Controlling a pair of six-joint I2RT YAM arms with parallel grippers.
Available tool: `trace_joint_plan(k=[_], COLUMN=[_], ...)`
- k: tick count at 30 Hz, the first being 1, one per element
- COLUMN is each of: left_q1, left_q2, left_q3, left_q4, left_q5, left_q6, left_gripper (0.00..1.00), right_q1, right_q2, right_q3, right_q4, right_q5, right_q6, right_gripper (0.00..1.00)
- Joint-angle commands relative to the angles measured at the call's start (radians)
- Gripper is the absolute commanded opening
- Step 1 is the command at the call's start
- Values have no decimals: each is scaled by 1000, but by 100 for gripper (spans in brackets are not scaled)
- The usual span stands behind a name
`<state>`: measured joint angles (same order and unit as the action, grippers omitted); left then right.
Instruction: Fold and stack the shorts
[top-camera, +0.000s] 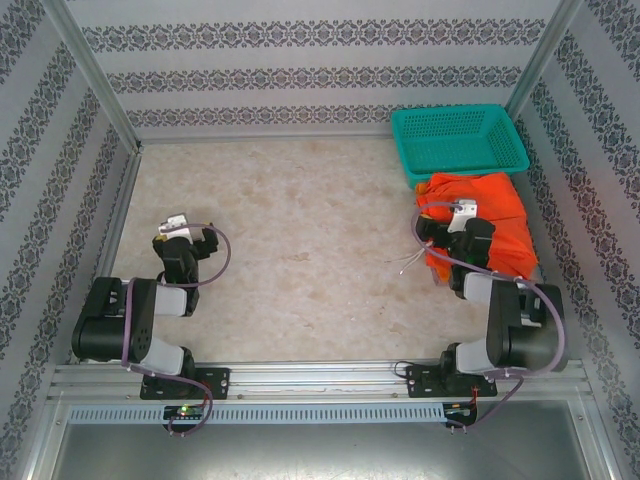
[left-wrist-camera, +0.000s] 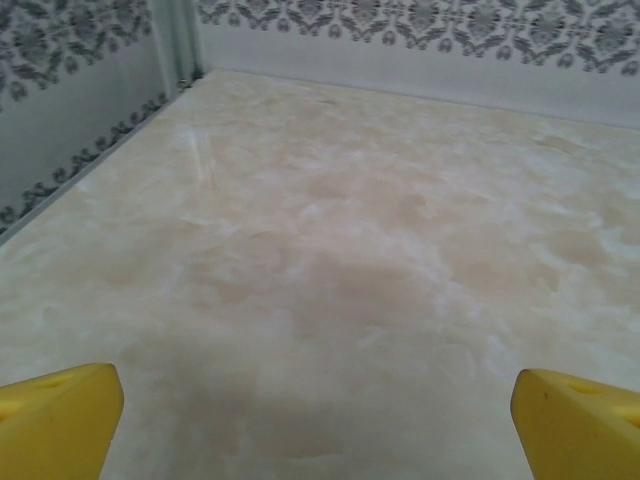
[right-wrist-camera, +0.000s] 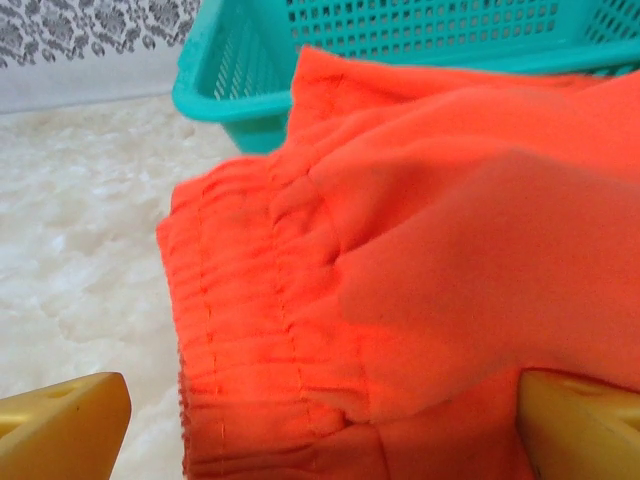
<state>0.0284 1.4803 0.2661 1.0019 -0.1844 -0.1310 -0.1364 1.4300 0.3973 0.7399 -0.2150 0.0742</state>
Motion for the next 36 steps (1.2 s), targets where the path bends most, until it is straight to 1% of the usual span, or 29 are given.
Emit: trace_joint_plan(k=[1, 2, 3, 4, 5, 6, 7, 8, 10, 12, 14, 16, 18, 22, 25, 28, 32, 36], left_q1=[7, 7, 6, 4, 4, 4, 2, -2, -3, -7, -7, -8, -8, -8, -8, -8, -8, -7], left_q2=[38, 75, 122, 122, 81, 77, 108, 118, 91, 112, 101, 105, 104, 104, 104, 104, 104, 104], left_q3=[28, 27, 18, 15, 33, 45, 52, 62, 88, 82, 94, 92, 89, 79, 93, 104, 129, 128], left_q4=[38, 54, 154, 167, 58, 19, 64, 69, -33, 18, -23, -10, -8, 16, -13, -33, -84, -83], left_q5=[101, 109, 106, 109, 105, 106, 119, 129, 129, 128, 127, 123, 125, 142, 147, 177, 245, 248], left_q6=[52, 50, 64, 67, 54, 54, 71, 84, 78, 85, 82, 85, 85, 90, 92, 103, 132, 131], left_gripper=[100, 100, 100, 100, 100, 100, 100, 100, 100, 100, 100, 100, 100, 100, 100, 100, 100, 100], right_q1=[50, 69, 82, 84, 84, 87, 88, 86, 88, 89, 97, 112, 124, 124, 126, 125, 125, 125], right_q2=[21, 47, 81, 108, 89, 69, 86, 91, 81, 82, 83, 78, 77, 78, 79, 78, 79, 78], right_q3=[-5, -23, -33, -39, -24, -16, -23, -25, -15, -17, -12, -9, -9, -8, -7, -7, -7, -7], right_q4=[98, 148, 199, 258, 201, 143, 185, 201, 159, 169, 161, 147, 145, 142, 141, 141, 141, 141], right_q5=[-34, -18, -8, -7, -6, 2, -1, 0, 12, 16, 66, 124, 146, 147, 147, 147, 147, 147], right_q6=[-17, -38, -49, -37, -49, -53, -50, -48, -49, -50, -44, -42, -49, -48, -47, -48, -47, -47], right_gripper=[98, 98, 98, 98, 98, 98, 98, 98, 98, 98, 98, 98, 98, 98, 98, 98, 98, 98])
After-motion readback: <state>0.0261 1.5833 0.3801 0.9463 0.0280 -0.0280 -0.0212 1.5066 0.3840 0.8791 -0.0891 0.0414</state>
